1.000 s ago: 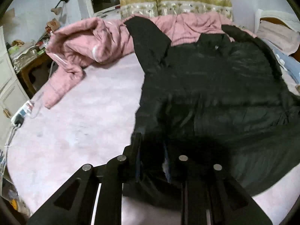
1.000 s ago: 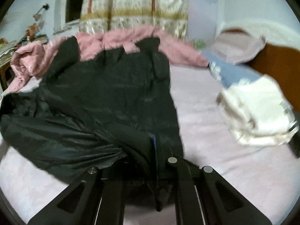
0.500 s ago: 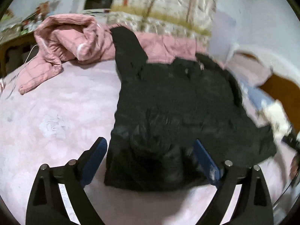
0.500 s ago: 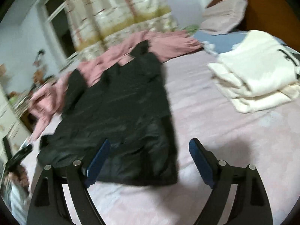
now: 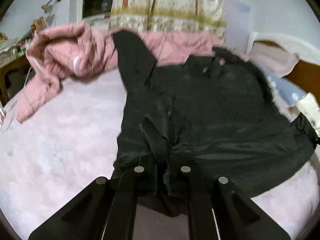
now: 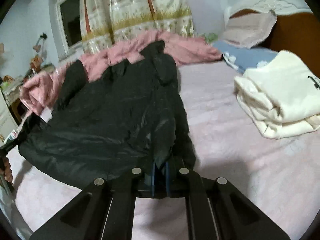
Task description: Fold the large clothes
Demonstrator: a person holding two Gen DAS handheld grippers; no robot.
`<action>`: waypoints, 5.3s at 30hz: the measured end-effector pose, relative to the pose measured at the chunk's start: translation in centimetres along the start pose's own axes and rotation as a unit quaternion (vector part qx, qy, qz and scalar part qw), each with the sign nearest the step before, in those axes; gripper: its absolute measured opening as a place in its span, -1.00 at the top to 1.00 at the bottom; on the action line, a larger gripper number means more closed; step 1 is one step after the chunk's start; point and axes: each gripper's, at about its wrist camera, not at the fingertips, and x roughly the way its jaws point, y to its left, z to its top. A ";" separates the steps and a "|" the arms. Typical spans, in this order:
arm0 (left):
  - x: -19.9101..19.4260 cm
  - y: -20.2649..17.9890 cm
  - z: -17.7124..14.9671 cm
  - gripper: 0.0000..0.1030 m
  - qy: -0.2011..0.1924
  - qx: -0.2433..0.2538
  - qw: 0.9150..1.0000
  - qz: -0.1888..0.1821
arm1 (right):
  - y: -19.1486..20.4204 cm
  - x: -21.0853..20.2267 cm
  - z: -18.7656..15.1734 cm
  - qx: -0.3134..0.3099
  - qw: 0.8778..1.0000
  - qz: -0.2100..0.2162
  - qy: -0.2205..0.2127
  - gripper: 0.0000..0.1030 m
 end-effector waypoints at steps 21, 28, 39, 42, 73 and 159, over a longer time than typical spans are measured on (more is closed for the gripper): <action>1.0 2.9 -3.1 -0.71 0.084 -0.115 0.988 -0.063 | -3.5 1.4 -3.1 0.110 0.989 0.073 0.064 -0.91; 0.8 0.4 -3.2 0.71 0.068 -0.062 0.995 -0.046 | -0.6 1.3 -3.6 0.047 0.990 0.112 0.066 0.61; -6.4 0.7 -7.3 0.75 0.047 -0.081 0.994 -0.064 | 0.2 -7.6 -6.2 0.028 0.996 0.088 -0.005 0.78; -7.5 0.1 -8.2 0.72 0.040 -0.066 0.995 -0.067 | 0.2 -9.0 -7.1 0.018 0.997 0.074 -0.008 0.78; -12.3 -5.0 -7.9 -0.99 -0.140 0.048 0.988 -0.031 | 4.5 -16.6 -7.0 -0.076 0.967 -0.099 -0.223 -1.00; -0.3 -2.1 -2.4 -0.59 0.010 0.001 0.997 0.078 | 4.7 -4.6 -0.7 -0.084 0.988 -0.113 -0.069 -0.71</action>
